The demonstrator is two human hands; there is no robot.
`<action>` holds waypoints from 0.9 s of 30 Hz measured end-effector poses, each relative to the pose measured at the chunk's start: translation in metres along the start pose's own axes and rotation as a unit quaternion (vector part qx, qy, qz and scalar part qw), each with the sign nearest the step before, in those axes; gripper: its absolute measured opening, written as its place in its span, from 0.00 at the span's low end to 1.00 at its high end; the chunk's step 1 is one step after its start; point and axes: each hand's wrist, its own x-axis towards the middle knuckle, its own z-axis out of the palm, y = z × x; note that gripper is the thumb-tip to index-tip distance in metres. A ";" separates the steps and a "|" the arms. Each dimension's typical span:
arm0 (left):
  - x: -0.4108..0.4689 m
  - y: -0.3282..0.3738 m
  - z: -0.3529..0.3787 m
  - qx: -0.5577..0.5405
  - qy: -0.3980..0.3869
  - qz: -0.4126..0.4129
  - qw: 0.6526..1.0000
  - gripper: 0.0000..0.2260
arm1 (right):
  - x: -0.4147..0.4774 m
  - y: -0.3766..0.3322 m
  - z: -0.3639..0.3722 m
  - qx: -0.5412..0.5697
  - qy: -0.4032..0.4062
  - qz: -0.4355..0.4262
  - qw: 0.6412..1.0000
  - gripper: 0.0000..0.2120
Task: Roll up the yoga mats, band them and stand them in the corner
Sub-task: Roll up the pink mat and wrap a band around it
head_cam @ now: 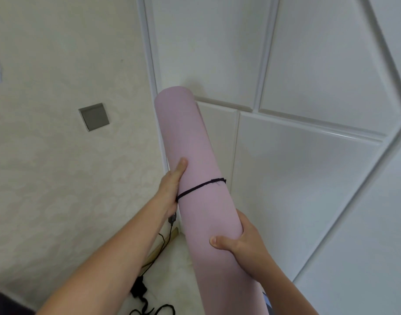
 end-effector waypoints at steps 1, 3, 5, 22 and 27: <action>-0.001 -0.005 0.004 0.012 0.009 0.005 1.000 0.32 | 0.001 -0.002 0.000 0.007 0.003 -0.003 1.000 0.37; -0.008 -0.020 0.012 0.027 0.020 0.012 0.999 0.37 | 0.005 -0.004 -0.003 0.024 0.011 -0.003 1.000 0.38; -0.018 -0.039 0.015 0.041 0.018 0.002 0.999 0.44 | 0.010 -0.003 -0.008 0.033 0.017 -0.007 0.999 0.38; -0.002 -0.049 -0.027 -0.044 -0.027 0.022 0.998 0.47 | 0.047 -0.006 -0.023 -0.063 -0.115 -0.007 0.991 0.67; -0.008 -0.067 -0.019 0.056 -0.058 0.045 0.996 0.38 | 0.083 -0.063 -0.012 -0.012 -0.088 -0.067 0.994 0.65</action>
